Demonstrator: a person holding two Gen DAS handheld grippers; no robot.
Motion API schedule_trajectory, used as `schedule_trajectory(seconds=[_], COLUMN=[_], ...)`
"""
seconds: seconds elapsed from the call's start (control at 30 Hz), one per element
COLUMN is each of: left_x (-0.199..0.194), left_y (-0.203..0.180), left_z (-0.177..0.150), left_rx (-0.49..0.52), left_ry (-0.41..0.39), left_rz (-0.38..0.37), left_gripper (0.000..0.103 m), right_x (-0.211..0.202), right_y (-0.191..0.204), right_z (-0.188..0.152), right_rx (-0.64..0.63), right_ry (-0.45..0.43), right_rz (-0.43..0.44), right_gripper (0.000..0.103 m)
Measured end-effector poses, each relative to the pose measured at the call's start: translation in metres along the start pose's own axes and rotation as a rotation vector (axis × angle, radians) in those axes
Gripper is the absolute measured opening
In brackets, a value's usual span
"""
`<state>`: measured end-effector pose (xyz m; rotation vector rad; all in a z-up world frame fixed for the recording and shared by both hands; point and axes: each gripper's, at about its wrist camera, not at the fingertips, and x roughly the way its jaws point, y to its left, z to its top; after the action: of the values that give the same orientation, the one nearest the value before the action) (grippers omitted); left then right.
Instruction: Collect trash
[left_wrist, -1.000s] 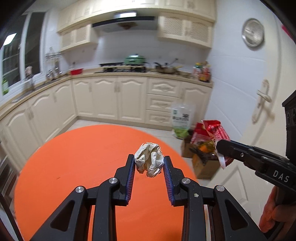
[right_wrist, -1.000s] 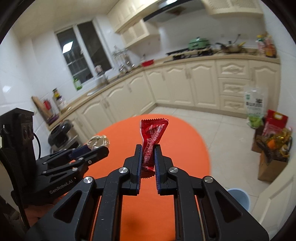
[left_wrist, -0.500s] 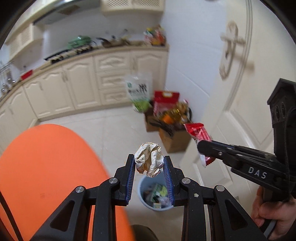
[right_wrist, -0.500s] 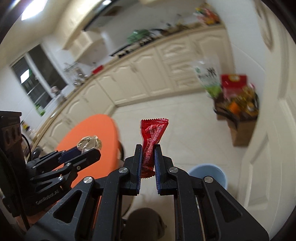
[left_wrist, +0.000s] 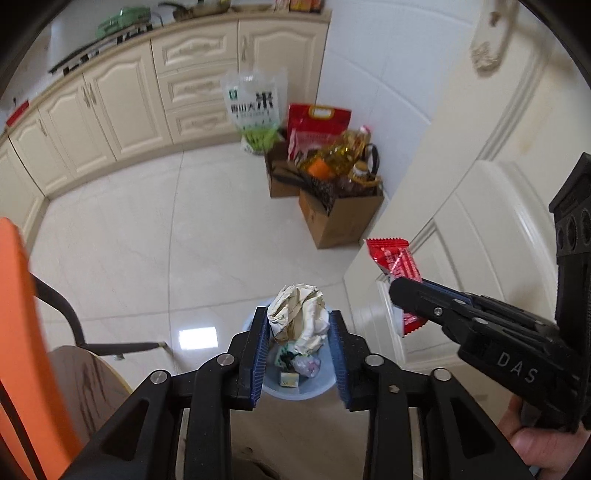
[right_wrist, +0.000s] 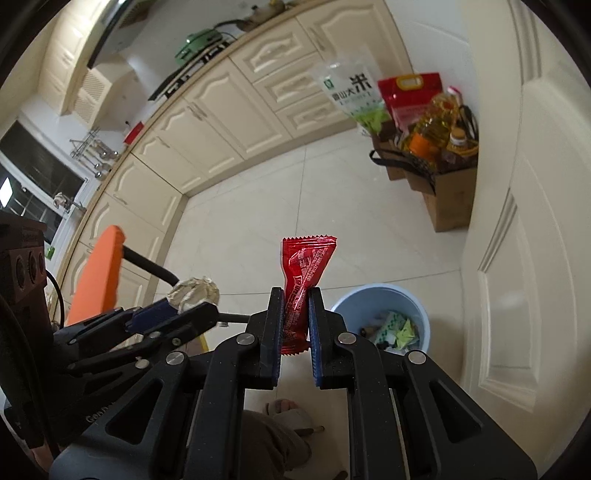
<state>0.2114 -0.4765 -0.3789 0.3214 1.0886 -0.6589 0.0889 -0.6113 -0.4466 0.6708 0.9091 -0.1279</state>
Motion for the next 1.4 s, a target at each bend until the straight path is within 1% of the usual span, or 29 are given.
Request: schedule_trajectory(seconds=[0.03,0.07,0.1,0.13,0.17,0.2,0.23,0.3,0.37,0.43,0.47,0.5,0.53,0.6,0.67,0.77,0.9,1.07,1.27,1.4], left_x=[0.012,0.022,0.032,0.039,0.041,0.045,0.047,0.048,0.044,0.044,0.033,0.033,0.023,0.016,-0.006,-0.040,-0.088,-0.143,-0.214,-0.256], left_y=[-0.001,-0.002,0.000,0.002,0.006,0.005,0.008,0.012,0.015,0.014,0.015,0.012,0.012,0.007,0.006,0.000,0.000,0.019,0.050,0.067], left_z=[0.009,0.019,0.026,0.031,0.032,0.035,0.041,0.043,0.031,0.029,0.018,0.019,0.010,0.009,-0.004,-0.018,-0.042,-0.078,-0.147,-0.202], left_rx=[-0.001,-0.001,0.000,0.001,0.001,-0.002,0.002,0.007,0.002,-0.004,-0.003,0.001,0.003,0.014,0.027,0.047,0.046,0.008,-0.054,-0.111], left_ry=[0.015,0.032,0.050,0.067,0.078,0.080,0.077,0.069,0.069,0.068,0.066,0.060,0.053,0.032,0.007,-0.065,-0.166,-0.280,-0.420,-0.506], left_rz=[0.000,0.008,0.010,0.016,0.014,0.007,0.012,0.030,0.035,0.039,0.041,0.043,0.044,0.050,0.062,0.074,0.079,0.099,0.165,0.208], left_gripper=[0.031,0.034,0.048,0.061,0.069,0.084,0.095,0.102,0.102,0.102,0.102,0.102,0.102,0.102,0.102,0.102,0.102,0.102,0.102,0.102], right_x=[0.005,0.011,0.018,0.021,0.023,0.024,0.025,0.021,0.014,0.007,0.002,-0.002,-0.007,-0.016,-0.026,-0.043,-0.073,-0.106,-0.136,-0.149], right_y=[-0.002,-0.006,-0.012,-0.015,-0.020,-0.026,-0.031,-0.037,-0.040,-0.044,-0.046,-0.048,-0.050,-0.051,-0.046,-0.035,-0.009,0.031,0.102,0.158], right_z=[0.000,0.002,0.003,0.003,0.002,0.001,0.000,-0.003,-0.005,-0.004,-0.004,-0.004,-0.004,-0.003,-0.003,-0.002,0.001,0.000,-0.010,-0.022], right_rx=[0.011,0.021,0.041,0.056,0.078,0.102,0.120,0.139,0.149,0.173,0.194,0.214,0.235,0.256,0.255,0.248,0.215,0.159,0.050,-0.040], right_ry=[0.007,0.017,0.028,0.030,0.030,0.036,0.037,0.029,0.019,0.002,-0.014,-0.024,-0.033,-0.048,-0.063,-0.091,-0.142,-0.199,-0.251,-0.271], right_rz=[-0.009,-0.018,-0.027,-0.033,-0.046,-0.055,-0.064,-0.062,-0.075,-0.058,-0.042,-0.035,-0.026,-0.008,-0.018,-0.014,-0.013,-0.001,0.023,0.032], right_gripper=[0.019,0.020,0.026,0.036,0.041,0.056,0.066,0.067,0.073,0.090,0.094,0.100,0.103,0.103,0.103,0.103,0.103,0.103,0.103,0.103])
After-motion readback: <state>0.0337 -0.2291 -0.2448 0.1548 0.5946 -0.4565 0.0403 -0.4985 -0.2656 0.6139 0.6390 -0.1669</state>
